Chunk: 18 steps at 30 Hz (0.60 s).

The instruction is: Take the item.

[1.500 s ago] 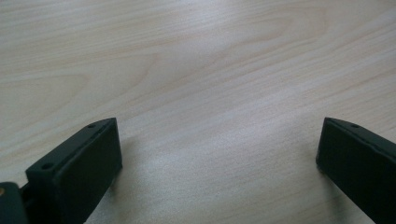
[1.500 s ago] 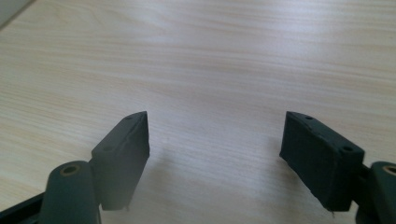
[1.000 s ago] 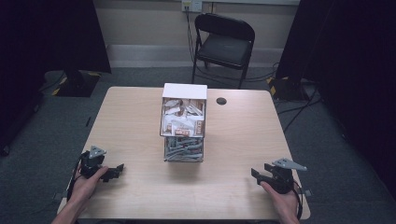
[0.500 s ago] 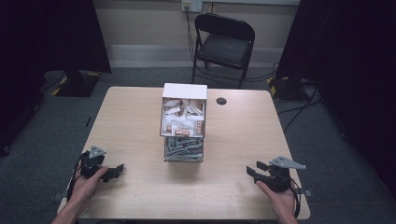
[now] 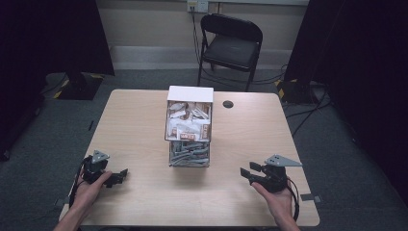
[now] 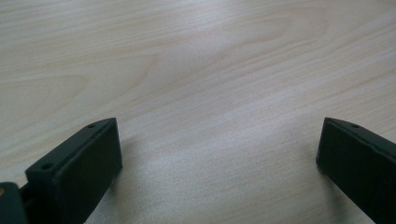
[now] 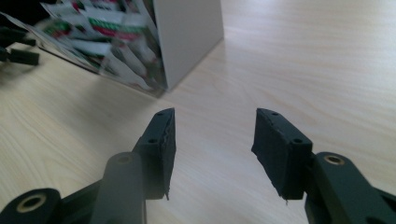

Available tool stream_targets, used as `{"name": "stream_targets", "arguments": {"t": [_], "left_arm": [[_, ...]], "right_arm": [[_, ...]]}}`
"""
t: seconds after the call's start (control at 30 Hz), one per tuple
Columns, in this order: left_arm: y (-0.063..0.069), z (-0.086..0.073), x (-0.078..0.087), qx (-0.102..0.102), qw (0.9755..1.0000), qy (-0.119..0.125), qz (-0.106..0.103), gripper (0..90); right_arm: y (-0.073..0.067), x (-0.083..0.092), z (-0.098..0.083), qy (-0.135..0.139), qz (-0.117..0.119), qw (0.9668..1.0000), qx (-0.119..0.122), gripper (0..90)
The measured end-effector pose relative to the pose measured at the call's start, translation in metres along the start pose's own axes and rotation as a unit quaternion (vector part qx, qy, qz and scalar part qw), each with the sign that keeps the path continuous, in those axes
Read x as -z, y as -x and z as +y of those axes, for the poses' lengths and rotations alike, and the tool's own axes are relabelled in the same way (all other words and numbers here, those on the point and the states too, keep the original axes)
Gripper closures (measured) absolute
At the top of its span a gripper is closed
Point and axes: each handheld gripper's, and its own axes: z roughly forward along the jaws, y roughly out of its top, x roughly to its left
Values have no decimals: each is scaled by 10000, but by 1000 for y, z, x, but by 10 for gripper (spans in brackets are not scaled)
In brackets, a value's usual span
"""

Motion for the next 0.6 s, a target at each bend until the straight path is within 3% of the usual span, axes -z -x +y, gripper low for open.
{"name": "stream_targets", "arguments": {"t": [0.07,0.17,0.27,0.43,0.6], "left_arm": [[0,0,0,-4,10000,-3,1,0],[0,0,0,-4,10000,3,5,0],[0,0,0,-4,10000,-3,1,0],[0,0,0,-2,10000,-2,2,0],[0,0,0,-3,10000,3,7,0]], "right_arm": [[-6,-3,4,-20,200,9998,-14,528],[-15,-9,7,-67,232,9995,223,531],[-22,-12,11,-87,375,9989,263,549],[-34,-16,17,-133,393,9972,629,538],[-44,-24,20,-146,641,9954,691,550]]}}
